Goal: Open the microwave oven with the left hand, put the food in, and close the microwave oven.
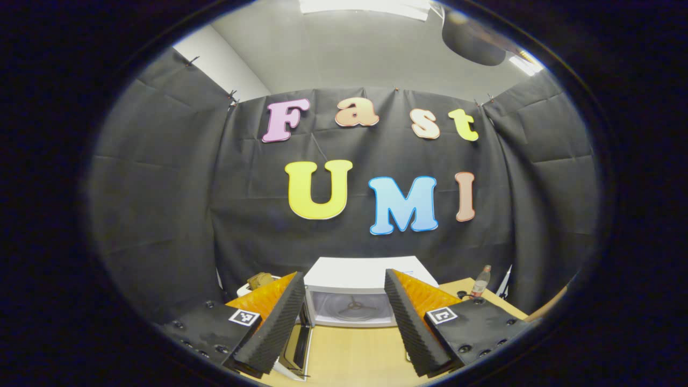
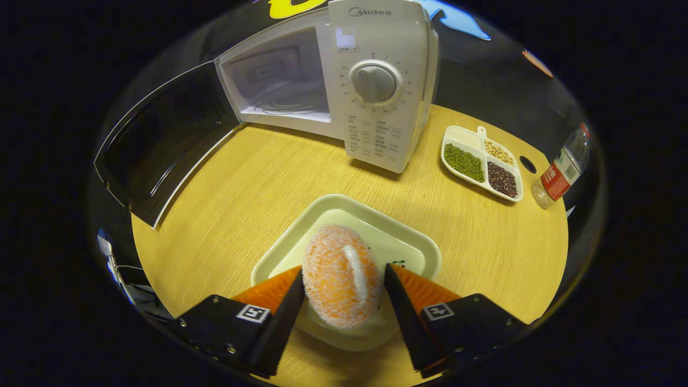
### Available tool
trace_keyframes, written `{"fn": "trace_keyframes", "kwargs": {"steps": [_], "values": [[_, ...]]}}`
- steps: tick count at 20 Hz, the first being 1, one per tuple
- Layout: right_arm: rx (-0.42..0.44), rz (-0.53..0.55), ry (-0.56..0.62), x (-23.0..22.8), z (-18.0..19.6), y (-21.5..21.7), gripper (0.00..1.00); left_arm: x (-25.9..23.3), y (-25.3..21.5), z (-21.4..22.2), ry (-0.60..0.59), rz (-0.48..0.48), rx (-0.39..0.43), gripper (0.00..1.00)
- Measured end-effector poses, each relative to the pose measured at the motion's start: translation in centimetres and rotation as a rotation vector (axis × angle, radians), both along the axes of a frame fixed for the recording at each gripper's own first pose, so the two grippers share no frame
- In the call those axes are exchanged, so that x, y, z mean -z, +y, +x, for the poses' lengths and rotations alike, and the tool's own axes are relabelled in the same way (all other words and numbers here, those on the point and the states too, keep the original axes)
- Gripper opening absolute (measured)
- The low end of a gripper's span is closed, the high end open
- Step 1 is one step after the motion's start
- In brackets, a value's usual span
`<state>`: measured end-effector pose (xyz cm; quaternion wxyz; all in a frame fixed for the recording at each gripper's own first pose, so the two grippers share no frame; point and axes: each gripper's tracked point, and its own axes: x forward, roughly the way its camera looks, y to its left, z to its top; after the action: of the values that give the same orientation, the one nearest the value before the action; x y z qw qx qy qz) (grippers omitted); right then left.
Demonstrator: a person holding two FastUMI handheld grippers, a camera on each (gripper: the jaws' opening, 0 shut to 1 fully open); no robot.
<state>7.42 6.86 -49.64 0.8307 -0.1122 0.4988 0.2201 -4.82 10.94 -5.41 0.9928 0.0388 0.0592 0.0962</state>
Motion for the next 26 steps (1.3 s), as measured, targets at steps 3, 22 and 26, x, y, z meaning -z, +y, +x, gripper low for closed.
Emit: {"fn": "trace_keyframes", "kwargs": {"steps": [3,22,26], "values": [[-0.038,-0.032,-0.059,-1.8,0.4,0.2,0.74,0.5,0.7,0.0,0.009,-0.009,0.005,0.96],[-0.698,-0.555,-0.907,-13.9,9.5,13.5,0.74,2.4,6.4,-1.4,0.01,-0.08,-0.023,0.96],[-0.765,-0.627,-0.984,-13.4,12.6,16.1,0.74,3.3,8.1,-3.0,0.038,-0.084,-0.063,0.94]]}}
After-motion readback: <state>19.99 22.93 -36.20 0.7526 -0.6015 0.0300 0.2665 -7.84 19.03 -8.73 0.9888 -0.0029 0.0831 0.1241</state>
